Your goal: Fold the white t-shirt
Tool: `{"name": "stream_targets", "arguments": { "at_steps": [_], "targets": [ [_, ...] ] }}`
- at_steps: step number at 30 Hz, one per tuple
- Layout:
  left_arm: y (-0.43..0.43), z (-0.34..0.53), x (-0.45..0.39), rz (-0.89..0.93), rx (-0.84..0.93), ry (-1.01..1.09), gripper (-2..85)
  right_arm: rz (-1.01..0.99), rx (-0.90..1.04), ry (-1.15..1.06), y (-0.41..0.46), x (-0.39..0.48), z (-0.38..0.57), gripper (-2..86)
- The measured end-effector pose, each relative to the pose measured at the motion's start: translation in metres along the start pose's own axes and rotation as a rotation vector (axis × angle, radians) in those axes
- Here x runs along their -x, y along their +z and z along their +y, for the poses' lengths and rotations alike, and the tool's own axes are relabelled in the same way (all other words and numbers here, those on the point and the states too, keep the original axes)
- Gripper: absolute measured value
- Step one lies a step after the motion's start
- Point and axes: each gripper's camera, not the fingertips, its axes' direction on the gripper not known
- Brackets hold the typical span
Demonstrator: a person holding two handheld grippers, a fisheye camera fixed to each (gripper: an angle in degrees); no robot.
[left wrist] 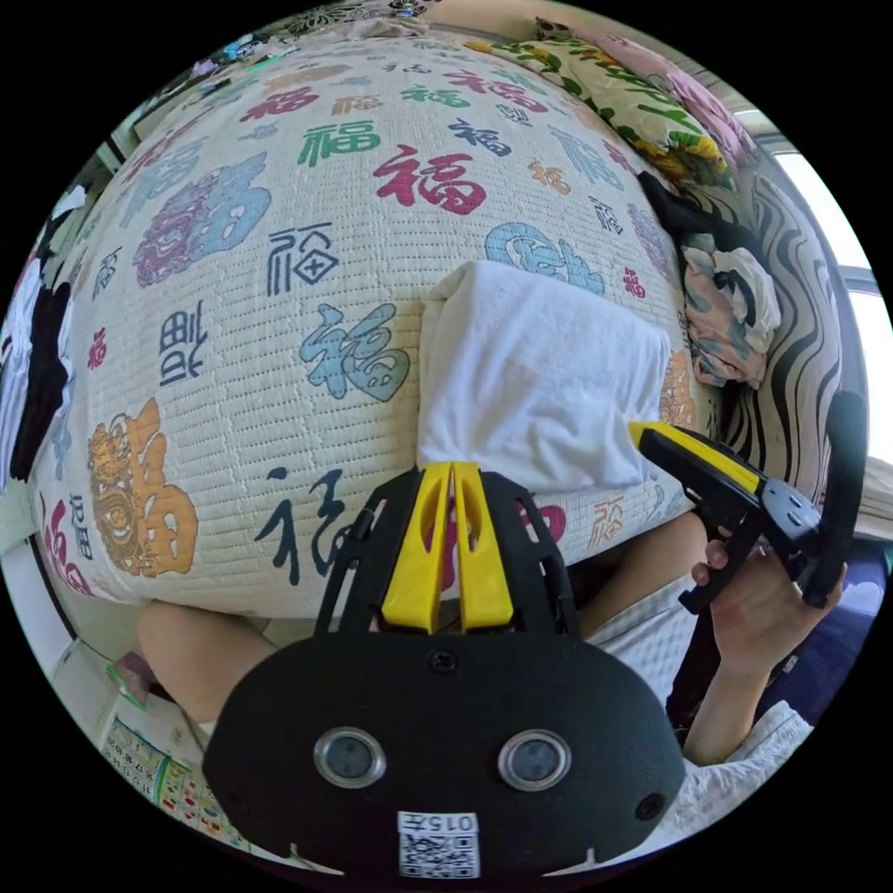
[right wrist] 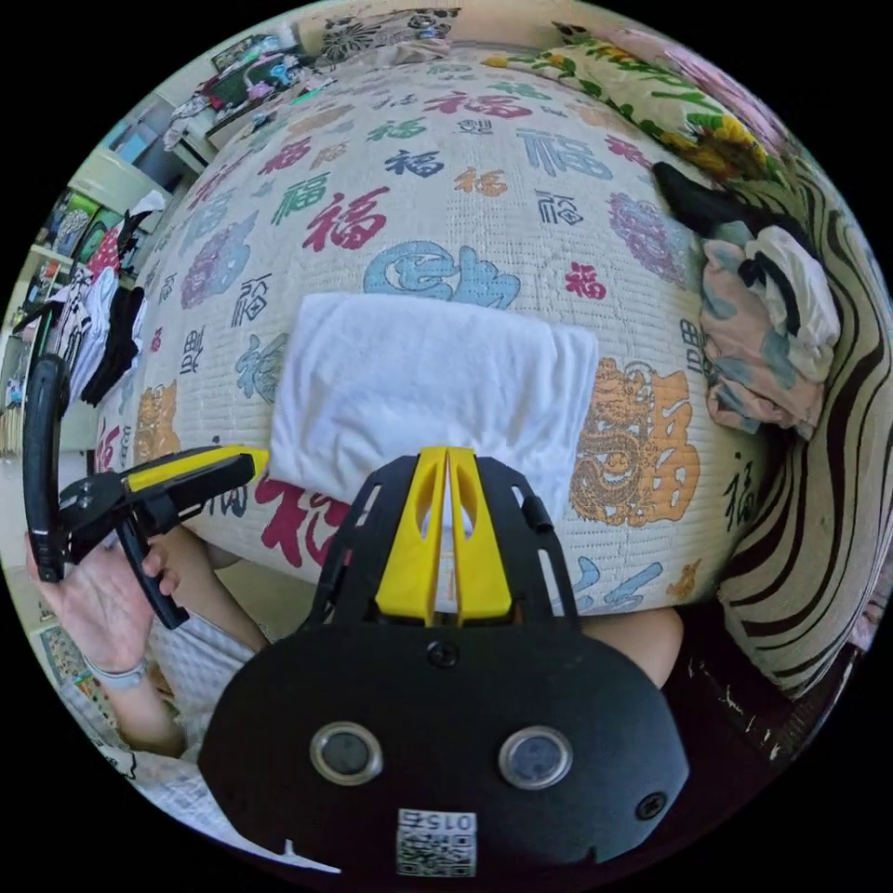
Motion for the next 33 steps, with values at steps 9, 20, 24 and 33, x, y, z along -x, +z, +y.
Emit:
{"name": "stream_targets", "arguments": {
  "at_steps": [9, 20, 24, 33],
  "targets": [
    [-0.034, 0.037, 0.088, -0.149, 0.035, -0.212, -0.5, -0.102, 0.058, -0.257, 0.059, 0.15, -0.031, -0.9],
    [-0.042, 0.048, 0.114, -0.164, 0.032, -0.271, -0.8, 0.085, 0.081, -0.33, 0.146, 0.228, -0.062, -1.0],
    [-0.05, 0.049, 0.116, -0.153, 0.035, -0.286, -0.9, 0.055, 0.102, -0.319, 0.165, 0.234, -0.078, -1.0],
    [-0.074, 0.051, 0.132, -0.059, 0.04, -0.343, -0.9, -0.019, 0.108, -0.318, 0.199, 0.243, -0.11, -1.0]
  ]
}}
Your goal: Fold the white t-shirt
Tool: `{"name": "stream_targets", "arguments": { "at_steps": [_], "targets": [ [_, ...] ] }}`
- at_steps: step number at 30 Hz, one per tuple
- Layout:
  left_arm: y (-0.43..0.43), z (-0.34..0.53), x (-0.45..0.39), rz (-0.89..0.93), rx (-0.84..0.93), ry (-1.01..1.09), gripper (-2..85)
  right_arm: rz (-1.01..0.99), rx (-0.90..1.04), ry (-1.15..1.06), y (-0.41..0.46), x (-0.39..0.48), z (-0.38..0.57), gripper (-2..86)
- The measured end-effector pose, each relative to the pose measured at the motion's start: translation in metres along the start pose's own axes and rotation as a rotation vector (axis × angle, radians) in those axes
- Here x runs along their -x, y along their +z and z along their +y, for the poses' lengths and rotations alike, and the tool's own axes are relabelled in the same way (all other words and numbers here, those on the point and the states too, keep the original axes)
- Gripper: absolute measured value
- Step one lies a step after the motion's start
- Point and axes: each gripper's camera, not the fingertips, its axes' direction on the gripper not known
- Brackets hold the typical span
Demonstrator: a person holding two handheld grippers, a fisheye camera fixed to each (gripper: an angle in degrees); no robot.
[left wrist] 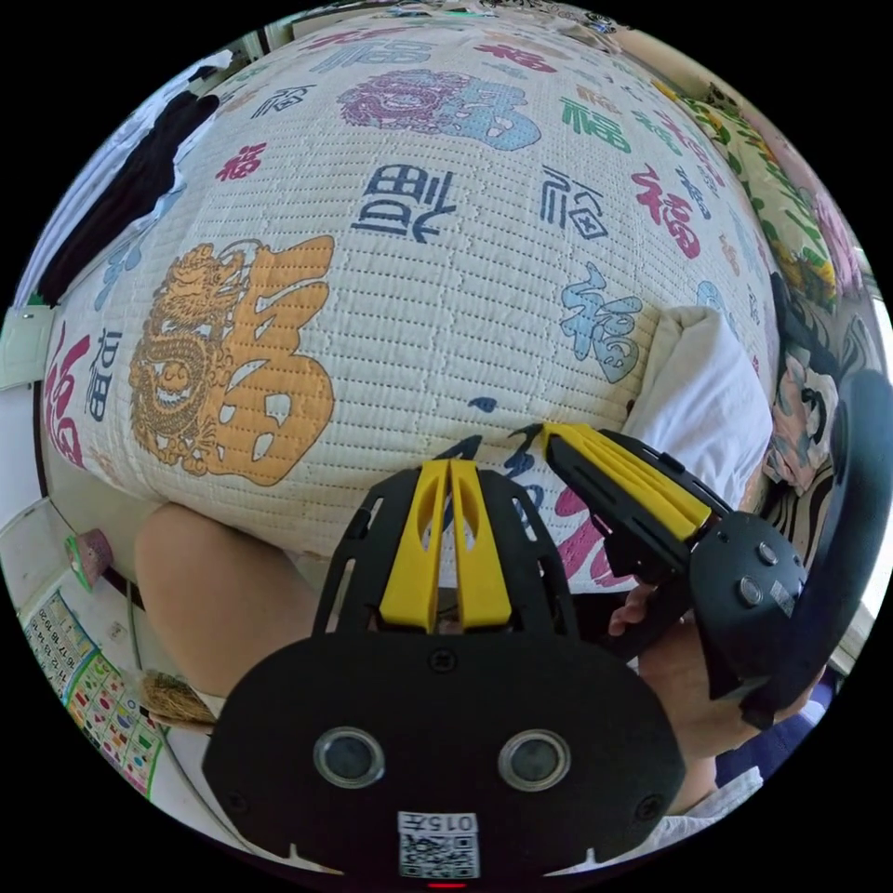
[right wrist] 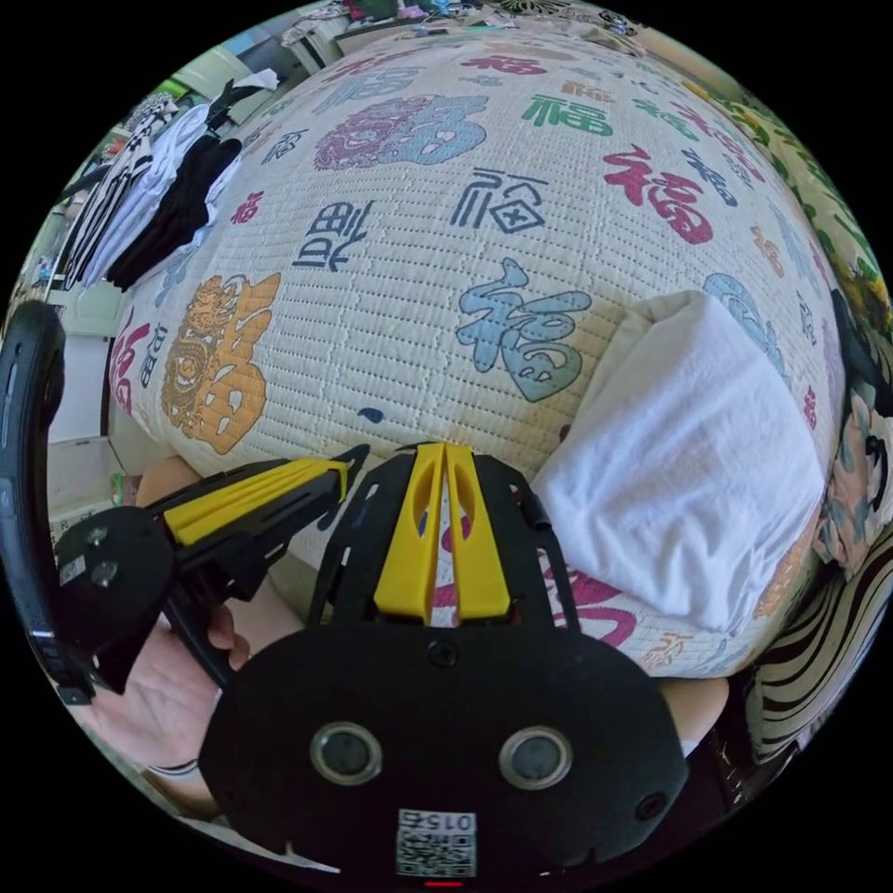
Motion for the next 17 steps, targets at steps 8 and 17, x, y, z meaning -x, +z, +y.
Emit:
{"name": "stream_targets", "arguments": {
  "at_steps": [8, 17],
  "targets": [
    [-0.019, -0.006, -0.004, -0.022, -0.029, -0.015, -0.9, 0.084, -0.013, -0.019, 0.025, 0.012, -0.035, -1.0],
    [-0.04, -0.019, -0.016, -0.037, -0.001, -0.043, -0.9, 0.097, 0.026, 0.0, 0.05, 0.012, -0.076, -1.0]
  ]
}}
